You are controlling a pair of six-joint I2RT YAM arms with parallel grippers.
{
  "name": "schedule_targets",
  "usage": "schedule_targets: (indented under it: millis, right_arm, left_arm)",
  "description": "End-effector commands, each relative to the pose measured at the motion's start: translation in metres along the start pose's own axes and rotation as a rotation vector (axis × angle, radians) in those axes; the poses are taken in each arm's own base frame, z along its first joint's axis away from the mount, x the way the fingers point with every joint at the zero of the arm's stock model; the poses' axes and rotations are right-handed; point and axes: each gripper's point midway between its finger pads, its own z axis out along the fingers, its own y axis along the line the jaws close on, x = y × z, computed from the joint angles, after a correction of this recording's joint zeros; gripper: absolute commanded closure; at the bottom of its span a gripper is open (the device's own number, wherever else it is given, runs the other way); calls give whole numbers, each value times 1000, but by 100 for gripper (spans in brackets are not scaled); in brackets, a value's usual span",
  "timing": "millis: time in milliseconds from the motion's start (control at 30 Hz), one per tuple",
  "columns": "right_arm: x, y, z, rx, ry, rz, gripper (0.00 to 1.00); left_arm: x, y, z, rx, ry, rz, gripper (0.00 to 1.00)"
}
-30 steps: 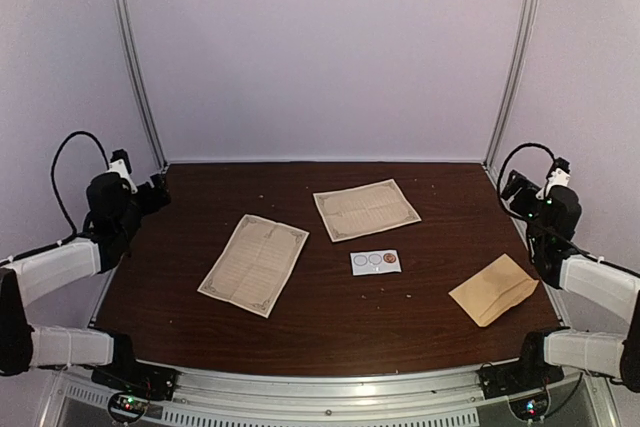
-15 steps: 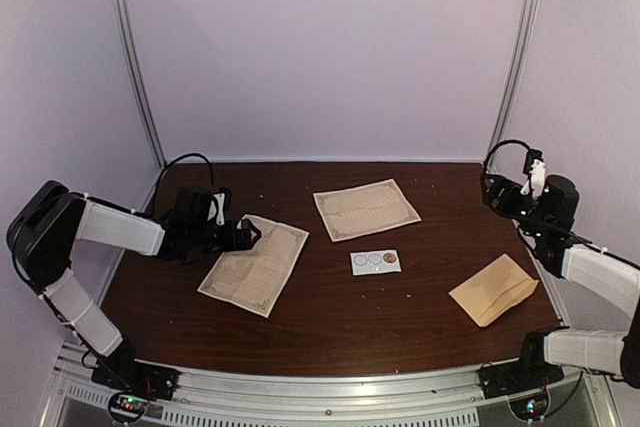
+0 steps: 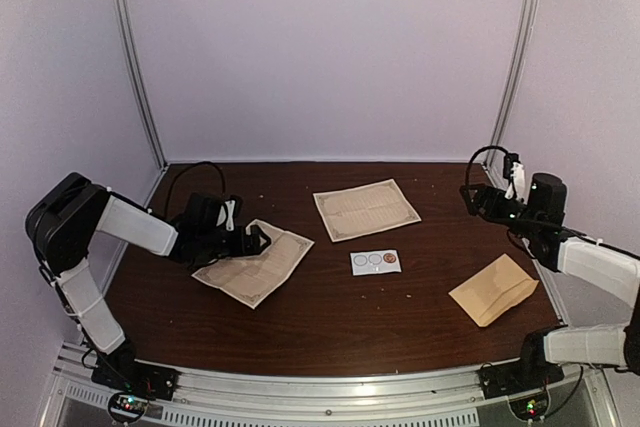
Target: Place the letter into the envelope and seal it
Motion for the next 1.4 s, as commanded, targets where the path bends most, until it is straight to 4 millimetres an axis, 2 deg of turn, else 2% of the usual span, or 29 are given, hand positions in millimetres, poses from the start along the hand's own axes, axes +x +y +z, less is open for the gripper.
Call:
schedule_targets:
  millis: [0, 133, 267, 467, 567, 667, 800, 900, 967, 1200, 1367]
  right_arm:
    - [-4, 17, 7, -56, 20, -25, 0]
    - [3, 24, 14, -70, 53, -32, 0]
    - [11, 34, 19, -85, 80, -39, 0]
    - [21, 51, 22, -119, 108, -24, 0]
    - [29, 63, 22, -151, 133, -4, 0]
    - [37, 77, 21, -183, 164, 11, 0]
    - [49, 96, 19, -217, 227, 29, 0]
    - [56, 108, 15, -238, 263, 47, 0]
    - [61, 117, 12, -261, 281, 68, 0]
    - [81, 139, 5, -318, 329, 110, 2]
    - [95, 152, 4, -356, 364, 142, 4]
  left_arm:
    - [6, -9, 6, 45, 5, 21, 4]
    - [23, -15, 5, 74, 34, 61, 4]
    - [45, -34, 4, 134, 77, 136, 4]
    - [80, -83, 1, 273, 124, 272, 4]
    - [91, -111, -2, 340, 121, 335, 5]
    - [86, -142, -11, 406, 77, 368, 5]
    - [53, -166, -34, 427, -11, 352, 4]
    - [28, -158, -51, 313, -51, 325, 2]
    - [17, -140, -61, 240, -47, 287, 2]
    - [18, -57, -92, 123, 29, 60, 2]
    - [26, -20, -102, 101, 42, -39, 2]
